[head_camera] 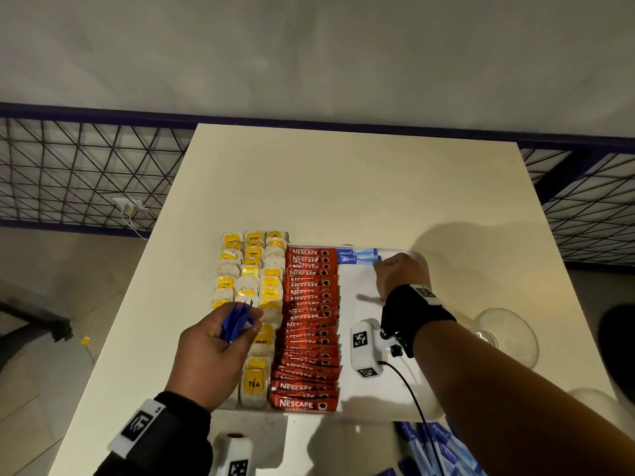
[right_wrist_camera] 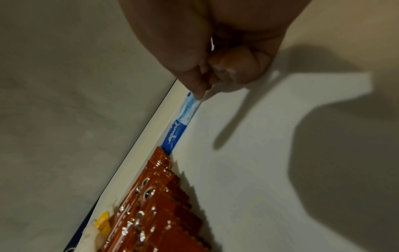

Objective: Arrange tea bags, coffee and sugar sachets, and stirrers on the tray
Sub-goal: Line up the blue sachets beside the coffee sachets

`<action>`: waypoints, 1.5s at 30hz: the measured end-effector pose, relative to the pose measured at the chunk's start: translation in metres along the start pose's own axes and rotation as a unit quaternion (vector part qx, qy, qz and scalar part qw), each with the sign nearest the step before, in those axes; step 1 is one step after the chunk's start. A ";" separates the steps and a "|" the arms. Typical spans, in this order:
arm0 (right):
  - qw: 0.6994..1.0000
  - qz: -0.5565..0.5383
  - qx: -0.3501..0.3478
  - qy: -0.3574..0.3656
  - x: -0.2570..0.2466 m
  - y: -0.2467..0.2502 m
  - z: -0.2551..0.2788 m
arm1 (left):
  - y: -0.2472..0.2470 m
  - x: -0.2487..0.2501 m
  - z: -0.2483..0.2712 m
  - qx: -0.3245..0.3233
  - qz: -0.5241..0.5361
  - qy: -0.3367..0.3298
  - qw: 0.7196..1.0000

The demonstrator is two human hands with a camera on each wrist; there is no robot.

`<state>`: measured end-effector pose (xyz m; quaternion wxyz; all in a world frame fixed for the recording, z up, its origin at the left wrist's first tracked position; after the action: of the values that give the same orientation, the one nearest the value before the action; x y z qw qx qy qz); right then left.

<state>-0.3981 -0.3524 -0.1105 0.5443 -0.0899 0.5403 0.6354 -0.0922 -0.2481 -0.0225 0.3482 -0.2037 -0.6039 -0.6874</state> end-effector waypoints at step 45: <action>0.881 -0.195 -0.405 0.144 -0.071 0.014 0.195 | -0.009 0.048 0.023 -0.022 0.420 0.107 0.901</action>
<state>-0.2891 -0.2386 0.0254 0.4896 -0.4967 0.2793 0.6600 -0.1345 -0.2366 0.0089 0.6628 -0.3714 -0.4058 -0.5081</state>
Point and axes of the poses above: each hand's wrist, its own z-axis away from the middle knuckle, its own y-axis out of the back of the hand, x = y × z, the point moved 5 cm from there along -z, towards the middle knuckle, and after that the axes turned 14 degrees about -z, right-handed, at the moved point
